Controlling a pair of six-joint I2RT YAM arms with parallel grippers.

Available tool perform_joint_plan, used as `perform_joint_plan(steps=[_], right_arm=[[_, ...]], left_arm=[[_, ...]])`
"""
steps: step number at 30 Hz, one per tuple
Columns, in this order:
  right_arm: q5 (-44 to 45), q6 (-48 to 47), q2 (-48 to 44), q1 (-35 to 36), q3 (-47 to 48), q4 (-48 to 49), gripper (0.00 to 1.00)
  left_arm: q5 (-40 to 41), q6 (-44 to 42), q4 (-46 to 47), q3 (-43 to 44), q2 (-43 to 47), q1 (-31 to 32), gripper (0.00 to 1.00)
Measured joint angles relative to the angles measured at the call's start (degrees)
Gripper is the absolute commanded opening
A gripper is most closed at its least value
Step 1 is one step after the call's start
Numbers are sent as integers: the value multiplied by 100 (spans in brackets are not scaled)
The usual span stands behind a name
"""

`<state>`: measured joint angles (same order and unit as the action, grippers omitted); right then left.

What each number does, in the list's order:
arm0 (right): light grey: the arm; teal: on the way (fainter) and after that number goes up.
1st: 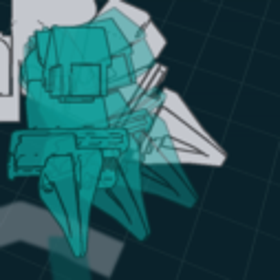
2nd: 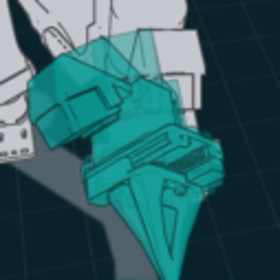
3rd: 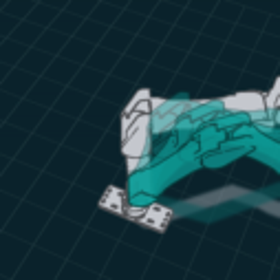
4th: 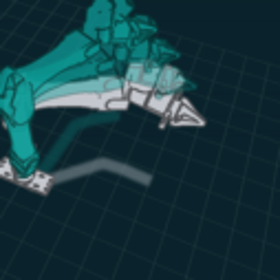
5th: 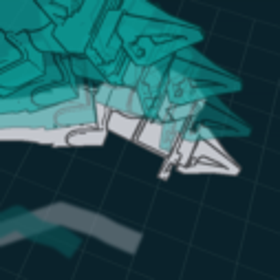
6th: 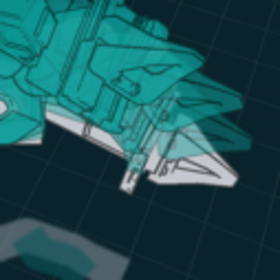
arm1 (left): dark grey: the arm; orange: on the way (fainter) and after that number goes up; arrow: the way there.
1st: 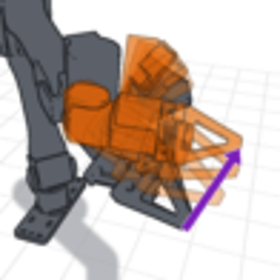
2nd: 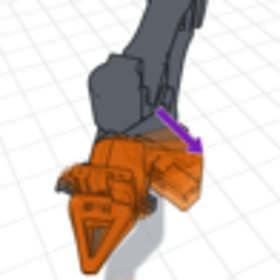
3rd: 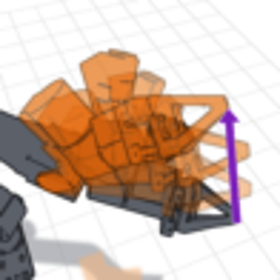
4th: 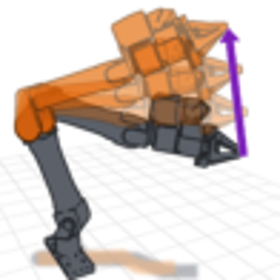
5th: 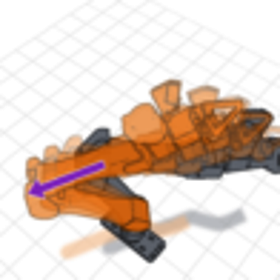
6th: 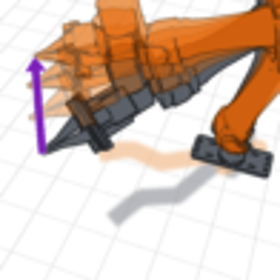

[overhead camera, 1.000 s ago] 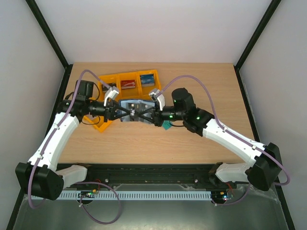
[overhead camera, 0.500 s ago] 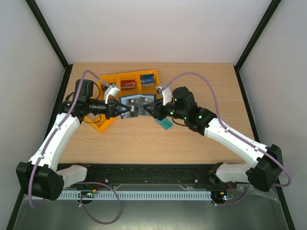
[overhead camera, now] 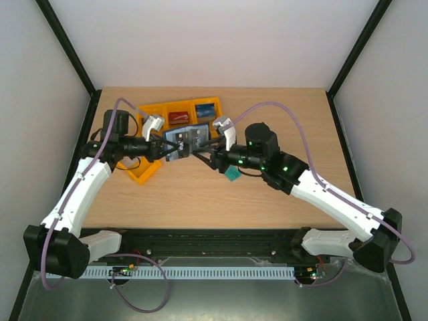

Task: Take the credit cards out of the card holder
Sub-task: Remove the credit card from the card holder.

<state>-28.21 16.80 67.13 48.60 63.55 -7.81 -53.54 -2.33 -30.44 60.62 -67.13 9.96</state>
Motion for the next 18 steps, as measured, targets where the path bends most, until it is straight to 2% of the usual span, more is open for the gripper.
perform_joint_plan(steps=[7,18], right_arm=[[-675,592,356,-162,-374,1207,32],[-918,953,820,-343,-614,1720,40]], left_arm=[[-494,-184,-129,2,-2,0,2],[-964,-769,-619,31,-2,66,2]])
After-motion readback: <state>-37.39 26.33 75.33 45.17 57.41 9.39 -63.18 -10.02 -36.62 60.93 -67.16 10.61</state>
